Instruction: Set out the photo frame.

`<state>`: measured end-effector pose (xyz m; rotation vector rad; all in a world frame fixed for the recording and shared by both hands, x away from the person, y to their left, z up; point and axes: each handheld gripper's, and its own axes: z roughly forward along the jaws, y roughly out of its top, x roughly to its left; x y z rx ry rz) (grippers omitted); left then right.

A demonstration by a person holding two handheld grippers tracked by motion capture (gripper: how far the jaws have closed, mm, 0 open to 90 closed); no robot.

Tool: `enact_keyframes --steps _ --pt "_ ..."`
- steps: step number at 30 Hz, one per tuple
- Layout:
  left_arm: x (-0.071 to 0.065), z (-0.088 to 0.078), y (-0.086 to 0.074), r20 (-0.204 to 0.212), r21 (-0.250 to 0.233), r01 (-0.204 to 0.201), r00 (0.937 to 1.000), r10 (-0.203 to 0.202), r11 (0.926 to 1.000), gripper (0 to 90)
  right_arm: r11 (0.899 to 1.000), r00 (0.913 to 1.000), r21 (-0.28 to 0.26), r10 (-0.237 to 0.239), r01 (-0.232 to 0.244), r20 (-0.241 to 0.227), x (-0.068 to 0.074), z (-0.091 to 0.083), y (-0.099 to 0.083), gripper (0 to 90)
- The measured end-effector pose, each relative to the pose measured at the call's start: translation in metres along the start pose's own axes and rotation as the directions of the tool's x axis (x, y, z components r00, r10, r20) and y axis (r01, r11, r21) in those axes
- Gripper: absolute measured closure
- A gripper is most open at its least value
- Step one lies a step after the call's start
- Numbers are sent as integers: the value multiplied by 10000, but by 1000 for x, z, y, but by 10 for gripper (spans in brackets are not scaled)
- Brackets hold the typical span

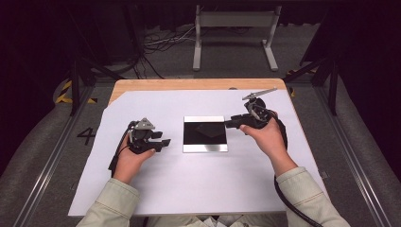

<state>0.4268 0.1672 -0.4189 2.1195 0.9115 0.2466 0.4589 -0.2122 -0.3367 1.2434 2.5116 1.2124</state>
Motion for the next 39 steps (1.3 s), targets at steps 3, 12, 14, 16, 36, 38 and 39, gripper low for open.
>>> enact_keyframes --steps 3,12,14,16,36,38,39 --pt "0 0 0 -16 68 8 10000 -8 10000 495 10000 10000 74 34 -34 6 -2 1 3 543" --pt "-1 2 1 -78 47 18 10000 -18 10000 489 9968 9962 314 746 -732 -444 -16 12 12 526" --pt "-1 3 1 -42 87 31 10000 -30 10000 489 9957 9952 379 860 -843 -464 -18 14 13 528" --pt "0 4 1 -29 83 -48 10000 49 10000 489 9948 9947 466 923 -902 -449 -19 17 15 526" --pt "-1 2 0 -84 173 -36 10000 38 9998 481 9736 9784 1420 1913 -1789 -788 -24 47 11 446" --pt "-1 2 0 -72 179 -2 10000 4 9998 482 9697 9750 1545 2041 -1892 -872 -23 50 10 437" --pt "-1 2 0 -60 181 4 10000 -3 9998 482 9696 9752 1573 2027 -1873 -885 -23 52 9 435"
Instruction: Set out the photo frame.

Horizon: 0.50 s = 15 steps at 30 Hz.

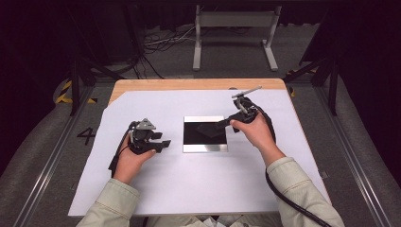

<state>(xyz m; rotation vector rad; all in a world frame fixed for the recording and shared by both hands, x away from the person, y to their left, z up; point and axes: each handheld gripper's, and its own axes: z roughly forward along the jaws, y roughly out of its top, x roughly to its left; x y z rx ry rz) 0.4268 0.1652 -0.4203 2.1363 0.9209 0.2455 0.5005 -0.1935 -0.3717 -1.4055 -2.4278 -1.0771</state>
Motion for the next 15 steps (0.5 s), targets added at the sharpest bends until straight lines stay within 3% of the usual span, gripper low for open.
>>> enact_keyframes --steps 15 --pt "-1 1 0 -21 63 4 10000 -4 10000 482 9987 9972 342 410 -389 -629 -2 18 -4 399"
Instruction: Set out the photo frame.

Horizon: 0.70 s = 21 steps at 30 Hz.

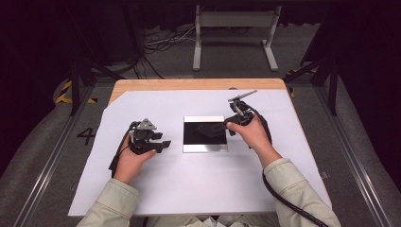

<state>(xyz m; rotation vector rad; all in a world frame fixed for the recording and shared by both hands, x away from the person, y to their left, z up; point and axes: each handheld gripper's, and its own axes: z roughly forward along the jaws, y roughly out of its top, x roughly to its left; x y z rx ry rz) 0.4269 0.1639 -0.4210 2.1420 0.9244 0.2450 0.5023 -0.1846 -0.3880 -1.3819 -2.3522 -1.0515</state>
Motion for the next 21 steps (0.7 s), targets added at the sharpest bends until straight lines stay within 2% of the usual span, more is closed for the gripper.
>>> enact_keyframes --steps 9,12,19,21 --pt "0 0 0 0 45 -38 10000 38 10000 482 9998 9990 106 172 -167 -419 3 6 1 401" --pt "0 0 0 4 29 -29 10000 29 10000 482 9997 9989 135 186 -180 -423 3 6 2 405" --pt "0 0 0 -8 43 -19 10000 19 10000 479 9989 9982 241 404 -393 -454 1 6 1 466" --pt "0 0 0 -3 112 -52 10000 52 9999 479 9976 9968 308 628 -613 -494 0 5 1 490"
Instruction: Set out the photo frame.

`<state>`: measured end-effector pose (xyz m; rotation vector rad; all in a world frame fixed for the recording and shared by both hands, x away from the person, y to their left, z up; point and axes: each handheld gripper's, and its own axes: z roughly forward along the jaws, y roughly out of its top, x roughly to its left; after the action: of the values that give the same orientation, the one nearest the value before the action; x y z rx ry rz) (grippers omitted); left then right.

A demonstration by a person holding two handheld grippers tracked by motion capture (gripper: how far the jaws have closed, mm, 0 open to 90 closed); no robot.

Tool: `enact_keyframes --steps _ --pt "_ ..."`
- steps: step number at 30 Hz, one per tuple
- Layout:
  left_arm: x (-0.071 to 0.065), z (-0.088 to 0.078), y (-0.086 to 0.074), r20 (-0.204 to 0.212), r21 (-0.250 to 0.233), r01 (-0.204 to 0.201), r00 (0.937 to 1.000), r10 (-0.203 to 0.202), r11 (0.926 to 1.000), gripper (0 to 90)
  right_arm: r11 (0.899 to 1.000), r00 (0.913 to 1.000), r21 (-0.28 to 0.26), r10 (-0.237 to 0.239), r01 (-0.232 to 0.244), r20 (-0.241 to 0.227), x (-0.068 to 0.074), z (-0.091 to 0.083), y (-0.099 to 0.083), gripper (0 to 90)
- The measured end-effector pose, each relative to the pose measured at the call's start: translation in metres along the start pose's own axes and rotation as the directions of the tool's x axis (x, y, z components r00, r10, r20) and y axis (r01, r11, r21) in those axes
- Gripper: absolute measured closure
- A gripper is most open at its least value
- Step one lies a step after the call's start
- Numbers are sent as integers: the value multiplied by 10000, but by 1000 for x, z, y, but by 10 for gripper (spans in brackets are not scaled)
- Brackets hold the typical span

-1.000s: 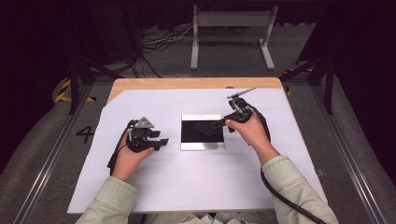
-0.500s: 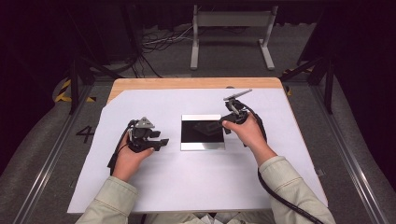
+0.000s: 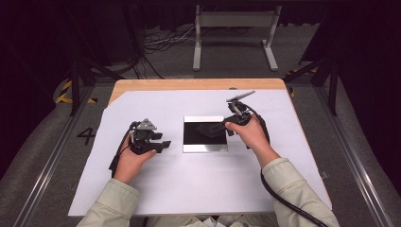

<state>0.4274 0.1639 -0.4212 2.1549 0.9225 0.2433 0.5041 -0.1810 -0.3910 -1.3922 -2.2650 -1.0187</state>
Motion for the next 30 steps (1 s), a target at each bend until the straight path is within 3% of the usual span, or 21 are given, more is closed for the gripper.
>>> enact_keyframes --steps 5,11,21,30 --pt "0 0 0 -15 -22 8 10000 -8 10000 479 9989 9988 14 465 -465 -151 -3 -1 1 535" --pt "0 0 0 13 -37 78 10000 -78 10000 478 9981 9980 -30 621 -621 -140 -4 -2 1 563" --pt "0 0 0 16 -40 71 10000 -71 10000 478 9995 9995 43 310 -310 7 -2 -3 0 586" --pt "1 -2 0 -6 -32 38 10000 -38 10000 477 9999 9997 122 -98 101 -222 4 -14 -6 658"
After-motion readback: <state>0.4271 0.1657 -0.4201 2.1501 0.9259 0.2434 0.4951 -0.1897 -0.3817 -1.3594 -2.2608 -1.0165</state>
